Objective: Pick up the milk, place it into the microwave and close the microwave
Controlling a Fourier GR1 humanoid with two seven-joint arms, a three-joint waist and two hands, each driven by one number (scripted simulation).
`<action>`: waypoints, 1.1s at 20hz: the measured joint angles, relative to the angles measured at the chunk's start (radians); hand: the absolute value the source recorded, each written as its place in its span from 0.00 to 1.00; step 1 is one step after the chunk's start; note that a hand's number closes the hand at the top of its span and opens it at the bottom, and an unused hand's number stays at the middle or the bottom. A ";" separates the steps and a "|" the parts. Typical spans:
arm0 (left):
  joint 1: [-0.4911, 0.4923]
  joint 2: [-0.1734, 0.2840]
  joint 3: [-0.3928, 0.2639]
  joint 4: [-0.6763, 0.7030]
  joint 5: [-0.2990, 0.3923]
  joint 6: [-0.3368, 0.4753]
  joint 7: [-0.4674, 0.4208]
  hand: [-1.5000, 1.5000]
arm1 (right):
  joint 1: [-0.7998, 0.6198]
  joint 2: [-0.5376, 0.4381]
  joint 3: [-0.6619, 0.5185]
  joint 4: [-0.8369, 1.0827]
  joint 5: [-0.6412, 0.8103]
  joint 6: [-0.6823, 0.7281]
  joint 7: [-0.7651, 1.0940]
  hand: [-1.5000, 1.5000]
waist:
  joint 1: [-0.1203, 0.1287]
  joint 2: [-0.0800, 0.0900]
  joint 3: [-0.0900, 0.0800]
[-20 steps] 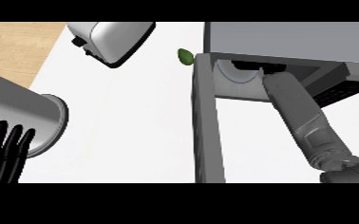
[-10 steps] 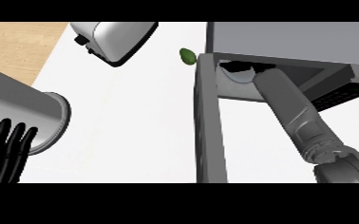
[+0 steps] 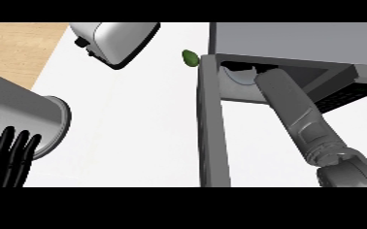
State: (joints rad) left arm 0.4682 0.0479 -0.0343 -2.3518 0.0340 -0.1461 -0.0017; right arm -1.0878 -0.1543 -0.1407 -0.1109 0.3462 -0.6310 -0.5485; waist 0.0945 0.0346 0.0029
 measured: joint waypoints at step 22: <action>0.050 -0.039 -0.077 -0.018 -0.080 0.021 -0.002 0.00 | 0.043 -0.086 -0.096 -0.023 -0.073 0.130 -0.119 0.00 | -0.026 0.003 0.004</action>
State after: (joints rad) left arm 0.5180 0.0092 -0.1112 -2.3699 -0.0465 -0.1255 -0.0033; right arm -1.0445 -0.2408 -0.2365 -0.1340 0.2731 -0.5012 -0.6676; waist 0.0680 0.0378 0.0074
